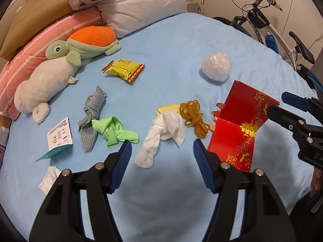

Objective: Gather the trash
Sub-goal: 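Move both grippers back over the bed toward the remaining items, then grasp the white tissue with the left gripper while the right grasps the red envelope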

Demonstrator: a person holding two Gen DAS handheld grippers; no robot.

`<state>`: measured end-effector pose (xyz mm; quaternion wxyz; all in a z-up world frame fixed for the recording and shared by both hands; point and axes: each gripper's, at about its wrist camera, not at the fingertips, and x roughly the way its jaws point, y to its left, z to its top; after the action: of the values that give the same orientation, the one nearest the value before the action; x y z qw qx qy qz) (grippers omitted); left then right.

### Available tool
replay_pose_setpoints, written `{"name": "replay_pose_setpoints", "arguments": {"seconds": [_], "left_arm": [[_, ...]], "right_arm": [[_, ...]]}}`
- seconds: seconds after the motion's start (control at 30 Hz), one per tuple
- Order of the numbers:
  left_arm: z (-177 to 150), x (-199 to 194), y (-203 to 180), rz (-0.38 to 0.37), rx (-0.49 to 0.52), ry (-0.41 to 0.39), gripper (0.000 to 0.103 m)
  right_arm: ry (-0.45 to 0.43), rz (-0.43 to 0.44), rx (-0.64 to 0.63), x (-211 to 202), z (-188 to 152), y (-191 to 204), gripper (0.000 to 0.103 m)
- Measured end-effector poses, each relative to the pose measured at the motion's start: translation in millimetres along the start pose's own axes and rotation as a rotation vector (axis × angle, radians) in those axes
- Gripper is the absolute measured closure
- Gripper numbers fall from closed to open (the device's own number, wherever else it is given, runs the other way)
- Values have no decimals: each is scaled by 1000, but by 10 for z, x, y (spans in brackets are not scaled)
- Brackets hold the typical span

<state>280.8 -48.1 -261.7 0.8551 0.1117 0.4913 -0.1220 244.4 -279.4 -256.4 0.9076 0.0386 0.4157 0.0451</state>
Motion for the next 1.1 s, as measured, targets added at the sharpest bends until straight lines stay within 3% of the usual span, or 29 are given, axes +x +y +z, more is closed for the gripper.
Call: {"name": "replay_pose_setpoints", "arguments": {"seconds": [0.2,0.3,0.43,0.47,0.57,0.73,1.1], "left_arm": [[36,310,-26,16,6,26,39],[52,421,-20,20,-1,28,44],[59,569,-40,-14,2,59,85],[45,594,-43,-26,2,65,90],[23,589,-61,-25,24,49,96],[52,452,-65,-36,27,16,97],[48,31,-133,20,24,-36,97]], "right_arm": [[29,6,-28,240,26,28,41],[47,13,-45,341,36,47,53],[89,14,-61,464,11,55,83],[99,26,-58,484,0,49,90],[105,55,-51,476,-14,47,98],[92,76,-72,420,-32,118,100],[6,65,-53,32,-9,80,100]]}}
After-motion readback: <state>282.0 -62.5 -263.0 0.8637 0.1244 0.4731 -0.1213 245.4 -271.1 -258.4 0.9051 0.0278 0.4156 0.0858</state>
